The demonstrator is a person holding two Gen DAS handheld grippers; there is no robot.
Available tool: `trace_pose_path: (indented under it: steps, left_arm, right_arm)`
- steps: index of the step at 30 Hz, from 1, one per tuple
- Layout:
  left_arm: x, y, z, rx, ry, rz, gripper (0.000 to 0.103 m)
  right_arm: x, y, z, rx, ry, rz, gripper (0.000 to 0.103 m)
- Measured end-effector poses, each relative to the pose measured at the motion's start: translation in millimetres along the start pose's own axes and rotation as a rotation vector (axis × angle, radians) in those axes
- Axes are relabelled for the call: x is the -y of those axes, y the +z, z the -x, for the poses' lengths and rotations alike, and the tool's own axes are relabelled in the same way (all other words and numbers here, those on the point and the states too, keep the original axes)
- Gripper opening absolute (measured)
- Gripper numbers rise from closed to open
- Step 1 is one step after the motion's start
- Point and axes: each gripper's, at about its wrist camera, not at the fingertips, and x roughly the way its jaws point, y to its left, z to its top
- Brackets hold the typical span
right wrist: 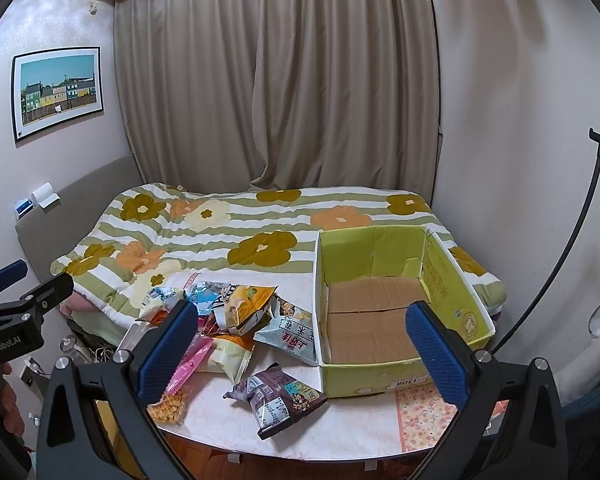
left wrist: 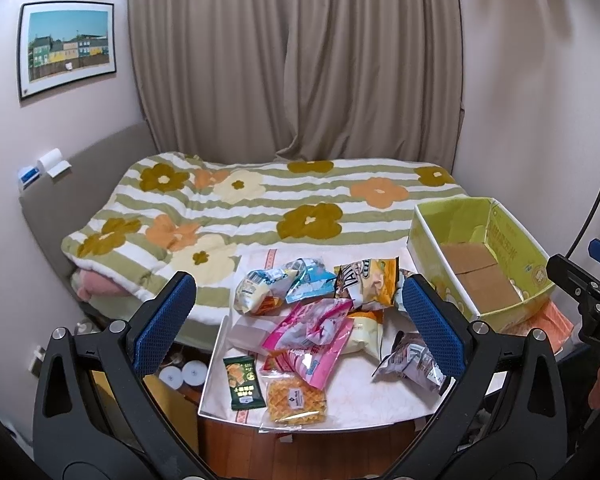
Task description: Organize snacks
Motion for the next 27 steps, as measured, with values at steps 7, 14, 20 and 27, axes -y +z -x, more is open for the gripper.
trace_pose_path:
  steps: [7,14,20,27]
  left_arm:
    - [4,-6,-17,-0.077,-0.022,0.02,0.103]
    - [7,-29,-71,-0.241,-0.048,0.022,0.103]
    - [7,-55,-136,-0.379,-0.096,-0.031,0.103]
    - [11,-71,-201,-0.462,-0.189,-0.113,0.102]
  right_arm:
    - [13,-3,-14,-0.079,0.056,-0.04,0.103]
    - [33,-34,-64,-0.249,0.148,-0.097,0.103]
    - [35,-84,-115,-0.41,0.197,-0.227,0.103]
    - [32,-127,-163,-0.532,0.225,-0.407,0.103]
